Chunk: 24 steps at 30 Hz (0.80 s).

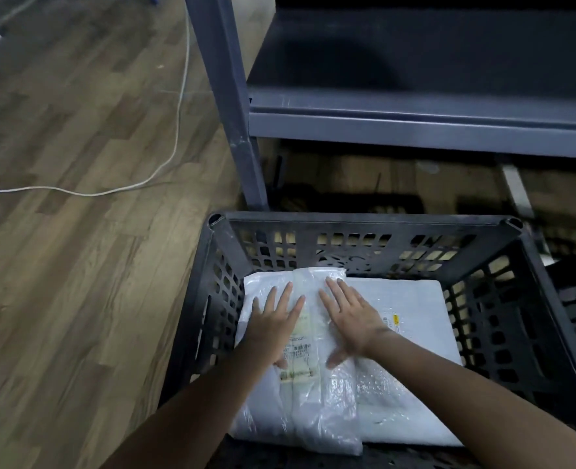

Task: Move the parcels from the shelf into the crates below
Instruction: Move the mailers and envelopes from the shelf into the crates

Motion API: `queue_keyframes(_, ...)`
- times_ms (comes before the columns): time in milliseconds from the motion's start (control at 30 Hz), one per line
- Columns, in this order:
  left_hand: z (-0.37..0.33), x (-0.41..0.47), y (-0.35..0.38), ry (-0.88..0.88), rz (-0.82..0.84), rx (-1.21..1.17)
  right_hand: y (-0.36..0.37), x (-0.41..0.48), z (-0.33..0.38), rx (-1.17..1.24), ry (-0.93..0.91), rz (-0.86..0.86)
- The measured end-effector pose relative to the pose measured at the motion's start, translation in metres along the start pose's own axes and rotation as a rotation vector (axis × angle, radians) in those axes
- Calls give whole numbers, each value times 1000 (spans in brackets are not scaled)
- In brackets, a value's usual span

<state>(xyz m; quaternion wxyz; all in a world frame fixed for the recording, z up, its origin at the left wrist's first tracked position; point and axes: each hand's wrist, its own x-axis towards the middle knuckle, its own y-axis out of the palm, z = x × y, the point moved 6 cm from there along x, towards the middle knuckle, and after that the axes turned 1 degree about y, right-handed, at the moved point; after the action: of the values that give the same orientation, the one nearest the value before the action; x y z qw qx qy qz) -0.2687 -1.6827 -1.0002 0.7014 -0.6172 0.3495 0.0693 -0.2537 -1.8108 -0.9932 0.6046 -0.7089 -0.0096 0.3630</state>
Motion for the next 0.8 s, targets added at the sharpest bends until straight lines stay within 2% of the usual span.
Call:
queue_keyframes(300,7,29,40,-3,228,-243,43,25,-15,42,60,192)
queue_keyframes(500,3,26,43,-41,236,-247,41,19,-3,-16,53,141)
queue_keyframes(633,-7,8,43,-33,184,-208,46,-18,18,80,-66,152)
queue_keyframes(700,-10,-6,51,12,253,-206,58,-38,27,105,-81,229)
queue_keyframes(800,-12,-23,67,29,337,-150,77,-50,39,15,-47,262)
